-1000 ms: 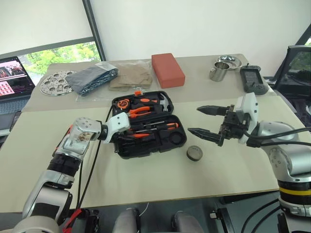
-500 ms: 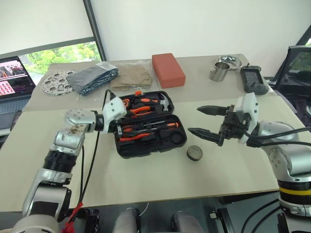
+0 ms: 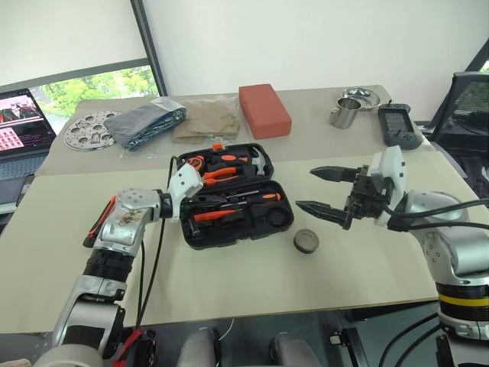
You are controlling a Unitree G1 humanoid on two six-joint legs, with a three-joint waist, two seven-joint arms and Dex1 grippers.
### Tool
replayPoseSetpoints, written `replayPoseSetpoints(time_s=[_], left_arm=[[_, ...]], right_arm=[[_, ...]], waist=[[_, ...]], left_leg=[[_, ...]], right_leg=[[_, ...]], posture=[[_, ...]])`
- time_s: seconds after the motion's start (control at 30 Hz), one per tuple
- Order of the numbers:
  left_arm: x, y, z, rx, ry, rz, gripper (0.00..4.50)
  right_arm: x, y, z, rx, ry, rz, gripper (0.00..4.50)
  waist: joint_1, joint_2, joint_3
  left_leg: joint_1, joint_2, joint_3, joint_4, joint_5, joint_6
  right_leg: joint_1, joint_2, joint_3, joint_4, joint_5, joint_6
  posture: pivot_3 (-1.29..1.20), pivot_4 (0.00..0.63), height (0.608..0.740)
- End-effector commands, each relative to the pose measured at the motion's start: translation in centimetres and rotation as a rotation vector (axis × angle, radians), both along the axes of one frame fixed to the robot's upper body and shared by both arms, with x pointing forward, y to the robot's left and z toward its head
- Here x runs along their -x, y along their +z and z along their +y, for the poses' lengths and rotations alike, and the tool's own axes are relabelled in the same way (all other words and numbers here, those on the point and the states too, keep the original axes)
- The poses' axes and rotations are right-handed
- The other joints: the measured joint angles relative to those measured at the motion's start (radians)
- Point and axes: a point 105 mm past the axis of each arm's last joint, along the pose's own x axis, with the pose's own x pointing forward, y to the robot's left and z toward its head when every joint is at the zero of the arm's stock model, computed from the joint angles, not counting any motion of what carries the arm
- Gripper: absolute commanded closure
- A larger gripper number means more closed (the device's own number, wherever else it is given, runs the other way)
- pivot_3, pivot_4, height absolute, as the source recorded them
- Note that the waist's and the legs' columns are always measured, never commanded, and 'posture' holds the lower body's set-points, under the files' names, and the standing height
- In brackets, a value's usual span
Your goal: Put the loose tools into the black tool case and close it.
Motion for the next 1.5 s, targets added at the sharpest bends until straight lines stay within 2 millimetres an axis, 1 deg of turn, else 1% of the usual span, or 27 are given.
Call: replayPoseSetpoints(time_s=[0.03, 0.17, 0.27, 0.37, 0.67, 0.9, 1.07, 1.2, 1.23, 1.33, 1.4, 1.43, 1.5], left_arm=[[0.0, -0.5, -0.1, -0.011, -0.008, -0.014, 4.48], [-0.2, -1.3, 0.2, -0.023, 0.005, -0.003, 4.48], [0.0, -2.3, 0.3, -0.054, 0.002, 0.006, 4.48], [-0.1, -2.5, 0.4, -0.041, 0.015, 0.009, 4.48], [-0.4, -4.8, 0.8, -0.125, 0.045, -0.038, 4.48], [-0.3, -6.6, 0.1, -0.143, 0.040, -0.071, 4.48], [-0.4, -6.9, -0.1, -0.128, 0.047, -0.093, 4.48], [-0.9, -6.1, -0.3, -0.093, 0.067, -0.128, 4.48], [-1.1, -5.4, -0.4, -0.063, 0.073, -0.142, 4.48], [-1.7, -2.5, -0.8, 0.062, 0.093, -0.186, 4.48], [-1.6, -0.7, -0.8, 0.129, 0.088, -0.206, 4.48], [-1.5, -0.1, -0.8, 0.153, 0.087, -0.211, 4.48], [-1.4, 2.4, -0.1, 0.224, 0.113, -0.237, 4.48]], right_arm=[[0.4, 1.3, 0.0, -0.003, 0.015, -0.062, 0.00], [0.4, 1.3, 0.0, -0.003, 0.016, -0.061, 0.00], [0.5, 1.2, 0.0, -0.002, 0.017, -0.060, 0.00], [0.5, 1.3, 0.1, -0.003, 0.018, -0.060, 0.00], [0.5, 1.3, 0.1, -0.002, 0.019, -0.061, 0.00], [0.5, 1.5, 0.1, -0.005, 0.020, -0.065, 0.00], [0.5, 1.5, 0.2, -0.008, 0.019, -0.067, 0.00], [0.4, 1.5, 0.2, -0.009, 0.018, -0.067, 0.00], [0.4, 1.6, 0.2, -0.009, 0.018, -0.067, 0.00], [0.4, 1.6, 0.1, -0.009, 0.017, -0.068, 0.00], [0.4, 1.7, 0.1, -0.013, 0.019, -0.069, 0.00], [0.4, 1.7, 0.1, -0.015, 0.020, -0.069, 0.00], [0.5, 1.8, 0.2, -0.022, 0.025, -0.068, 0.00]], waist=[[0.001, 0.000, 0.000], [0.001, 0.000, 0.000], [0.001, 0.000, 0.000], [0.003, 0.000, 0.000], [0.007, 0.004, -0.003], [0.009, 0.007, -0.005], [0.016, 0.008, -0.006], [0.020, 0.008, -0.006], [0.020, 0.009, -0.006], [0.020, 0.010, -0.007], [0.020, 0.011, -0.008], [0.019, 0.009, -0.006], [0.018, 0.006, -0.005]], left_leg=[[0.000, 0.000, 0.000, 0.000, 0.000, 0.000], [0.000, 0.000, 0.000, 0.000, 0.000, 0.000], [0.000, 0.000, 0.000, 0.000, 0.000, 0.000], [0.001, 0.000, 0.000, 0.000, 0.000, 0.000], [0.002, 0.000, 0.000, 0.000, 0.000, 0.000], [0.003, -0.001, 0.000, 0.001, 0.000, 0.000], [0.003, -0.001, 0.000, 0.001, 0.000, 0.000], [0.002, -0.001, 0.000, 0.002, 0.000, 0.000], [0.002, -0.001, 0.000, 0.002, 0.000, 0.000], [0.002, -0.001, 0.000, 0.003, 0.000, 0.000], [-0.001, -0.001, -0.001, 0.004, 0.000, 0.000], [-0.002, -0.001, -0.002, 0.005, 0.000, 0.000], [-0.003, -0.001, -0.002, 0.005, 0.000, 0.000]], right_leg=[[0.000, 0.000, 0.000, 0.000, 0.000, 0.000], [0.000, 0.000, 0.000, 0.000, 0.000, 0.000], [0.000, 0.000, 0.000, 0.000, 0.000, 0.000], [0.001, 0.000, 0.000, 0.000, 0.000, 0.000], [0.002, 0.000, 0.000, 0.001, 0.000, 0.000], [0.002, 0.000, 0.001, 0.001, 0.000, 0.000], [0.002, -0.001, 0.001, 0.001, 0.000, 0.000], [0.003, -0.001, 0.001, 0.002, 0.000, 0.000], [0.003, -0.001, 0.001, 0.002, 0.000, 0.000], [0.002, -0.001, 0.001, 0.002, 0.000, 0.000], [0.001, 0.000, 0.001, 0.003, 0.000, 0.000], [0.001, 0.000, 0.000, 0.003, 0.000, 0.000], [0.000, 0.001, 0.000, 0.002, 0.000, 0.000]], posture=[[0.00, 0.150, 0.736], [0.00, 0.150, 0.736], [0.00, 0.150, 0.736], [0.00, 0.150, 0.736], [0.00, 0.150, 0.736], [0.00, 0.150, 0.736], [0.00, 0.150, 0.736], [0.00, 0.150, 0.736], [0.00, 0.150, 0.736], [0.00, 0.150, 0.736], [0.00, 0.150, 0.736], [0.00, 0.150, 0.736], [0.00, 0.150, 0.736]])
